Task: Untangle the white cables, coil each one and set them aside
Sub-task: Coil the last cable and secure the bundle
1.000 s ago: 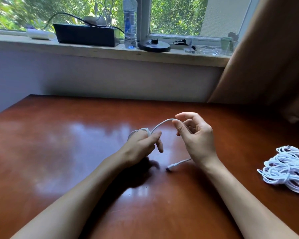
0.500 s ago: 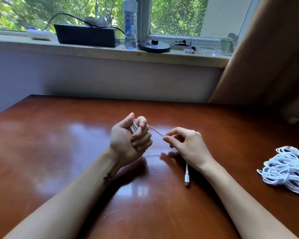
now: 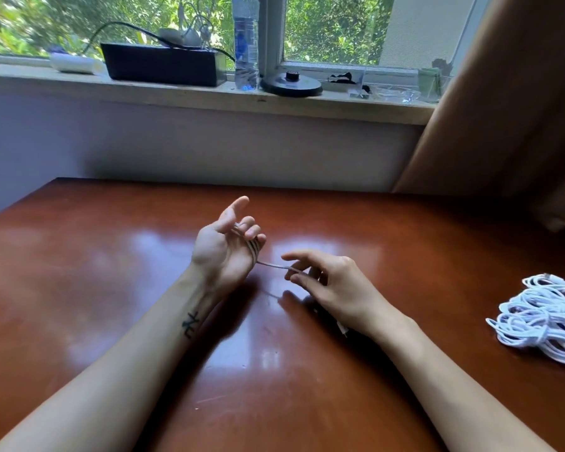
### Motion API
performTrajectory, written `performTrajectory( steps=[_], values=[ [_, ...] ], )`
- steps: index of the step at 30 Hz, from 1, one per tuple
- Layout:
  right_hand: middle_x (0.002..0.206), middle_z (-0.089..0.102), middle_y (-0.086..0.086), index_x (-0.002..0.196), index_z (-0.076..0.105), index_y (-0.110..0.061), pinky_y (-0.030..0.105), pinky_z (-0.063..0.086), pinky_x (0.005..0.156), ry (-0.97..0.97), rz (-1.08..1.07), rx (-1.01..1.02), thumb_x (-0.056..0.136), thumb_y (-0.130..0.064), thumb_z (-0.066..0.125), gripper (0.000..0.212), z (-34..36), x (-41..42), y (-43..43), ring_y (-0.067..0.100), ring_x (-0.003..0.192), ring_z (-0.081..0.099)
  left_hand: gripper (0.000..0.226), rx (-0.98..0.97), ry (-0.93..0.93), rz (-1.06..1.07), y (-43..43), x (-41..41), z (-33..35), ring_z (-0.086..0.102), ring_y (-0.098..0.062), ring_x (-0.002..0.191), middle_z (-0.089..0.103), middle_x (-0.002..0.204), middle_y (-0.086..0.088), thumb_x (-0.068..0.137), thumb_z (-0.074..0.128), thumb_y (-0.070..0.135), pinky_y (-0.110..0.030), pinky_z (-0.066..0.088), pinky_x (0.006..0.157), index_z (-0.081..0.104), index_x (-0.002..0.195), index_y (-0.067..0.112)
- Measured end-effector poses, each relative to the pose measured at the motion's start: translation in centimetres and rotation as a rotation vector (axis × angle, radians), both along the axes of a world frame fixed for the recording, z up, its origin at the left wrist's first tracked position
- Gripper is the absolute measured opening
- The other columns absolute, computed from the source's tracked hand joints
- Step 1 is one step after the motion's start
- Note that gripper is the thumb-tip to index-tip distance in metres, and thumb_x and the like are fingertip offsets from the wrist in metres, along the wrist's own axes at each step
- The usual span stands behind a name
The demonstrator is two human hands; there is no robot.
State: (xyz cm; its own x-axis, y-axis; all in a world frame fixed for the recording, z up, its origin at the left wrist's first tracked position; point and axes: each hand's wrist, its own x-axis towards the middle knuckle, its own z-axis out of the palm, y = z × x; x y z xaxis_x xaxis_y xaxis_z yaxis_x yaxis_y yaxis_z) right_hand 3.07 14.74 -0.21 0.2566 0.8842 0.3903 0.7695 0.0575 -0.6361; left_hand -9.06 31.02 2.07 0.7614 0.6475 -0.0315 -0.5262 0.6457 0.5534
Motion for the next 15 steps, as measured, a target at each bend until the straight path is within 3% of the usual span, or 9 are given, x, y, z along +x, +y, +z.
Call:
performTrajectory(
  steps=[7, 10, 15],
  values=[
    [0.086, 0.068, -0.015, 0.114, 0.071, -0.018, 0.017, 0.046, 0.062, -0.133, -0.141, 0.137, 0.092, -0.016, 0.073, 0.023, 0.2, 0.2, -0.3, 0.006, 0.048, 0.06, 0.026, 0.343, 0.259, 0.066, -1.9, 1.0, -0.3, 0.043, -0.011, 0.057, 0.041, 0.065, 0.002, 0.11, 0.033, 0.021, -0.032, 0.045, 0.076, 0.056, 0.115, 0.011],
    [0.083, 0.072, -0.009, 0.105, 0.073, -0.019, 0.02, 0.041, 0.063, -0.229, -0.225, 0.187, 0.088, -0.023, 0.078, 0.019, 0.2, 0.4, -0.3, -0.005, 0.061, 0.055, 0.027, 0.382, 0.332, 0.06, -2.2, 1.0, -0.5, 0.049, -0.013, 0.062, 0.045, 0.069, -0.001, 0.109, 0.035, 0.02, -0.04, 0.051, 0.086, 0.059, 0.11, 0.009],
    [0.091, 0.074, -0.011, 0.1, 0.073, -0.025, 0.037, 0.057, 0.065, -0.396, -0.279, 0.26, 0.089, -0.035, 0.072, 0.014, 0.4, 0.7, -0.5, 0.012, 0.082, 0.07, 0.03, 0.346, 0.354, -0.006, -3.0, 0.9, -0.6, 0.06, -0.029, 0.081, 0.055, 0.078, -0.013, 0.109, 0.035, 0.017, -0.05, 0.053, 0.092, 0.057, 0.094, 0.002]
  ],
)
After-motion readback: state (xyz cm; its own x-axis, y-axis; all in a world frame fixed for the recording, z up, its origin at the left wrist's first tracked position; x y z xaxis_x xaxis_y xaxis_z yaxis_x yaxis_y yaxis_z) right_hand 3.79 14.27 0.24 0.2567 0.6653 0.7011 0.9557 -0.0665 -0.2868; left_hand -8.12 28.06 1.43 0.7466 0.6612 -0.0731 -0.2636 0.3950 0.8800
